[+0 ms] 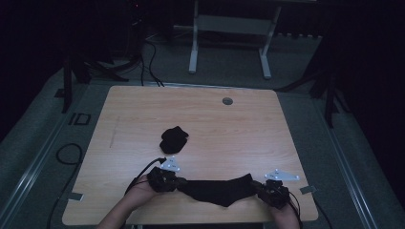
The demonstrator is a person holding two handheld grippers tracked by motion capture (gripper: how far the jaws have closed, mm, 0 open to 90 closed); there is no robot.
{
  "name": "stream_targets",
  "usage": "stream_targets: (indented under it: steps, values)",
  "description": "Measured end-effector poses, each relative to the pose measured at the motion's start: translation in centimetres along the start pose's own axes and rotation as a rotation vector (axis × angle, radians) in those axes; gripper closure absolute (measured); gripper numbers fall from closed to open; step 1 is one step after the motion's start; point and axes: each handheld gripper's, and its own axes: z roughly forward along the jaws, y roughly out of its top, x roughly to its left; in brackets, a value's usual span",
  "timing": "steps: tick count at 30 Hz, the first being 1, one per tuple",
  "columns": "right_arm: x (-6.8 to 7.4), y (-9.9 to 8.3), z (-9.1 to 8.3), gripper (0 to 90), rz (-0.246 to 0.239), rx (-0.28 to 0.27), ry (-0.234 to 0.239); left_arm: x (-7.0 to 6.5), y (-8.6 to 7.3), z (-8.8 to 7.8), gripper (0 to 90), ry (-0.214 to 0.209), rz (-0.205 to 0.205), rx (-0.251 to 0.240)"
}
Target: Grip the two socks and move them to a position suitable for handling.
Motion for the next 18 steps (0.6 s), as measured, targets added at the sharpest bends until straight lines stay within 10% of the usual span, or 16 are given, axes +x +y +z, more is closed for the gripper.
stream_targets:
  steps: [5, 14, 18]
  values:
    - [-0.3, -0.6, 0.5, 81.4, 0.003, 0.017, -0.009, 0.4, -0.5, 0.6, 80.4, 0.004, 0.003, -0.017]
    - [0.1, -0.4, -0.5, 54.8, -0.02, -0.001, -0.014, 0.3, -1.1, -0.1, 45.6, 0.044, -0.004, -0.032]
    - [0.6, 2.2, -1.6, 47.7, -0.052, -0.062, 0.015, 0.0, -2.4, -1.8, 41.8, 0.069, -0.039, -0.079]
